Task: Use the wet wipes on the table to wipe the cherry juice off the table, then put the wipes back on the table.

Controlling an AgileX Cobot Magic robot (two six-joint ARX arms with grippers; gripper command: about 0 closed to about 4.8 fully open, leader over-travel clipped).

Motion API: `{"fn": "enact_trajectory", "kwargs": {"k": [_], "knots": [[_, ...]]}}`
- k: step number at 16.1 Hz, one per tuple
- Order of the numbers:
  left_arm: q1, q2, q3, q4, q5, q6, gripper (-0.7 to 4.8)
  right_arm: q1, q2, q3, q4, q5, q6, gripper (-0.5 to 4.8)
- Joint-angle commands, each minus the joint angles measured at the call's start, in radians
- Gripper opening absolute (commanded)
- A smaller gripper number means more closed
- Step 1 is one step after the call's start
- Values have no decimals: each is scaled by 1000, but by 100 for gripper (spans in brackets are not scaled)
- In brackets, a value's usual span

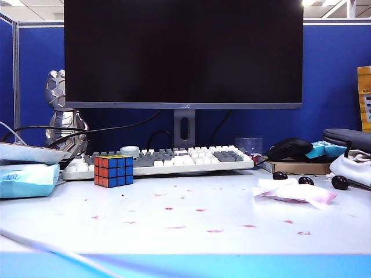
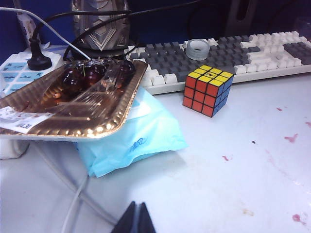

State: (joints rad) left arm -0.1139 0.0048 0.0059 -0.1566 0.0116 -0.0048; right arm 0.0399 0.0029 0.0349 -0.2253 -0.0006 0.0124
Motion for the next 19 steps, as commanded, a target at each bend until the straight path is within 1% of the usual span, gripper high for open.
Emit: {"fn": "enact_trajectory", "kwargs": {"k": [1, 5, 6, 7, 9, 10, 12, 14, 16, 18, 19], "knots": [[2, -3, -1, -11, 4, -3, -2, 0, 5, 5, -43, 0, 59, -6], [2, -3, -1, -11, 4, -4, -2, 0, 13, 5, -44, 1, 74, -6], [2, -3, -1, -11, 4, -3, -2, 0, 13, 4, -40, 2, 124, -6], [2, -3, -1, -11, 4, -3, -2, 0, 11, 5, -12, 1, 200, -6], [2, -3, -1, -11, 4, -3, -2, 1, 12, 26, 95, 2, 229, -6], [2, -3, -1, -11, 4, -3, -2, 1, 15, 70, 150, 2, 231, -6], [2, -3, -1, -11, 4, -3, -2, 1, 45, 165, 153, 5, 230, -6], [2, -3, -1, -11, 4, -3, -2, 1, 145, 281, 151, -3, 230, -6], [2, -3, -1, -11, 4, -3, -2, 1, 343, 451, 145, -74, 218, -6], [2, -3, -1, -11, 4, -3, -2, 2, 537, 609, 127, -178, 187, -6], [2, -3, -1, -11, 4, -4, -2, 2, 690, 743, 39, -237, 153, -6]]}}
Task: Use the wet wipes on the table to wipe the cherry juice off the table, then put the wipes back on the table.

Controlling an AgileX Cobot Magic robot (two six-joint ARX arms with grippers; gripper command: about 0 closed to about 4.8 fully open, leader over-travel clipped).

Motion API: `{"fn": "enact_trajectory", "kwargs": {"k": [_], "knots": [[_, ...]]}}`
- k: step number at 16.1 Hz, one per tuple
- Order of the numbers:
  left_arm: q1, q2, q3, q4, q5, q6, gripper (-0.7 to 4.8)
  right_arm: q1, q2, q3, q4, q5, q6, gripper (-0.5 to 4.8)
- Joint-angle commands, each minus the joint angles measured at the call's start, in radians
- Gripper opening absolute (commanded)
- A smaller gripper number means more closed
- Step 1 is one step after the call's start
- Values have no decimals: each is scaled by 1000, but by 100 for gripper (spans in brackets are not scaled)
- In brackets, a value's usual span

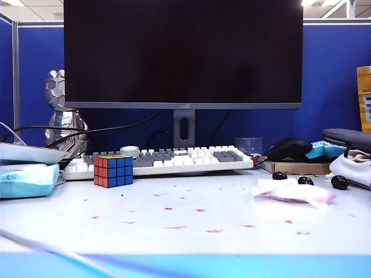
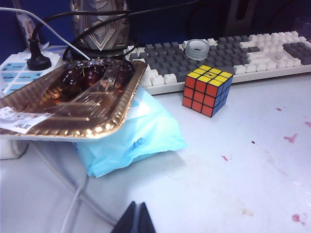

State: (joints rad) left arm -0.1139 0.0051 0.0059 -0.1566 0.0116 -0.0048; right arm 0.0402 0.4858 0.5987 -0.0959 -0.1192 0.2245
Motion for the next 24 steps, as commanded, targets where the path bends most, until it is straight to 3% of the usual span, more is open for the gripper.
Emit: {"fn": "enact_trajectory", "kwargs": {"k": [1, 3, 4, 5, 9, 11, 13, 14, 15, 19, 24], "knots": [[2, -3, -1, -11, 4, -4, -2, 12, 324, 288, -197, -146, -94, -6], [2, -3, -1, -11, 5, -4, -2, 51, 517, 449, -367, -213, -103, -6], [2, -3, -1, -10, 4, -4, -2, 50, 619, 486, -354, -361, -66, -5], [2, -3, -1, -11, 4, -4, -2, 51, 714, 499, -331, -443, 3, -6], [2, -3, -1, -11, 4, -3, -2, 58, 1008, 581, -450, -543, 40, 0], [2, -3, -1, -10, 4, -4, -2, 95, 1091, 602, -462, -555, 37, 68], [2, -3, -1, -11, 7, -3, -2, 145, 1151, 612, -477, -552, -1, 185], [2, -3, -1, -11, 11, -3, -2, 166, 1169, 613, -476, -540, -1, 290], [2, -3, -1, -10, 11, -3, -2, 175, 1175, 613, -476, -513, -2, 339], [2, -3, -1, -10, 11, -4, -2, 175, 1176, 633, -584, -236, -90, 347], [2, -3, -1, -10, 11, -3, -2, 202, 1188, 641, -610, -161, -130, 347]]}}
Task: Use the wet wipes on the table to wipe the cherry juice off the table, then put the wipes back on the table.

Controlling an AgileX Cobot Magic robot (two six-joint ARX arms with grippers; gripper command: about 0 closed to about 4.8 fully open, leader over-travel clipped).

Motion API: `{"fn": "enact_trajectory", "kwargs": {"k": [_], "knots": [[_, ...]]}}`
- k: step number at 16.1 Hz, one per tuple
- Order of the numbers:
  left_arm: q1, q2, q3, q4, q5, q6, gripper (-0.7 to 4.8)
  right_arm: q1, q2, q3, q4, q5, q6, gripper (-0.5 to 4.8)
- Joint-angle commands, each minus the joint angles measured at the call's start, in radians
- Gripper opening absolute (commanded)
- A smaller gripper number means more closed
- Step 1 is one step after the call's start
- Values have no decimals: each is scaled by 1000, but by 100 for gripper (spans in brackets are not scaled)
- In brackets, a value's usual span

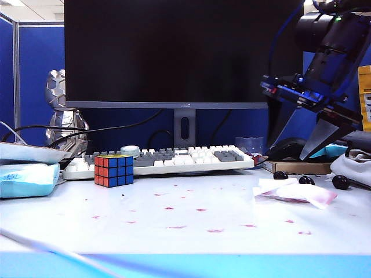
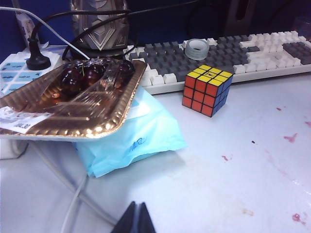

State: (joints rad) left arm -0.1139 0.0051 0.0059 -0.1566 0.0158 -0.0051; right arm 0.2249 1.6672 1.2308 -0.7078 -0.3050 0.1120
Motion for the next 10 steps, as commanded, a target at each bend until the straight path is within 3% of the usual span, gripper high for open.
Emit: {"fn": "enact_trajectory", "kwargs": {"k": [1, 10], "knots": [[2, -3, -1, -10, 6, -3, -2, 24, 14, 9, 3, 27, -24, 347], [2, -3, -1, -10, 7, -3, -2, 42, 123, 13, 2, 106, -56, 347]]}}
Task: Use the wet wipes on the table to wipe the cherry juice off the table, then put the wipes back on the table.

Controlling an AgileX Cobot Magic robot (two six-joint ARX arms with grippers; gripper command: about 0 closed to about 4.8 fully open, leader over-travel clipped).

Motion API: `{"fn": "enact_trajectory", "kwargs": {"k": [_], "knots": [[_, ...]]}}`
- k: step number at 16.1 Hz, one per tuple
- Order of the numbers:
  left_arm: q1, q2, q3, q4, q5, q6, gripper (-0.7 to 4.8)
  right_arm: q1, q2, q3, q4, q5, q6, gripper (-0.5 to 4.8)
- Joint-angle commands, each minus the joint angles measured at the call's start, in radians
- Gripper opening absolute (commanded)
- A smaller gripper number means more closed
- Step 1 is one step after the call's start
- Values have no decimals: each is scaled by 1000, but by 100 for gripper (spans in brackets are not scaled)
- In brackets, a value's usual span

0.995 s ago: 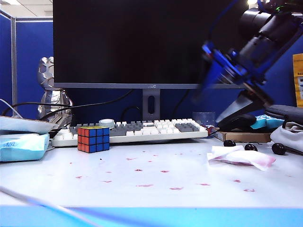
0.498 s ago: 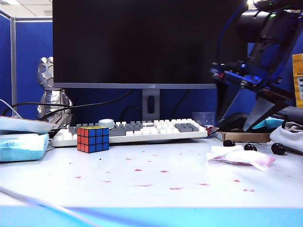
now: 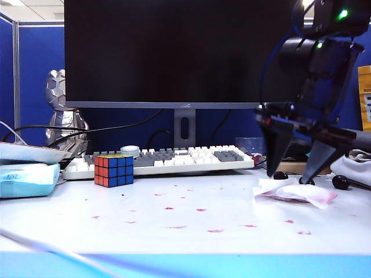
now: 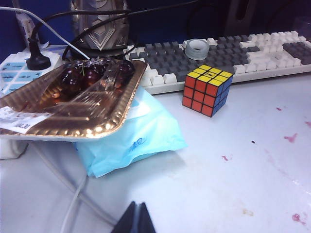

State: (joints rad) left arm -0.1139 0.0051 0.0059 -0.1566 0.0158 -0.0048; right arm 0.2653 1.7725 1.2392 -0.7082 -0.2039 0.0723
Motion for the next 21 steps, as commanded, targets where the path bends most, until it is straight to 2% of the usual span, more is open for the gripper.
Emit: {"fn": "enact_trajectory", "kwargs": {"k": [1, 5, 7, 10, 18, 19, 20, 21], "knots": [[2, -3, -1, -10, 7, -4, -2, 2, 23, 5, 3, 6, -16, 347], [2, -3, -1, -10, 6, -4, -2, 2, 29, 5, 61, 75, -11, 347], [2, -3, -1, -10, 6, -4, -2, 2, 31, 8, 91, 61, 11, 347], [2, -3, -1, -10, 7, -4, -2, 2, 31, 8, 127, -21, 40, 347], [2, -3, -1, -10, 7, -3, -2, 2, 124, 10, 124, 76, 68, 339], [2, -3, -1, -10, 6, -3, -2, 2, 132, 10, 121, 76, 68, 266], [2, -3, -1, -10, 7, -3, -2, 2, 135, 10, 114, 84, 67, 88], [2, -3, -1, -10, 6, -4, -2, 2, 134, 10, 110, 87, 64, -9]]}}
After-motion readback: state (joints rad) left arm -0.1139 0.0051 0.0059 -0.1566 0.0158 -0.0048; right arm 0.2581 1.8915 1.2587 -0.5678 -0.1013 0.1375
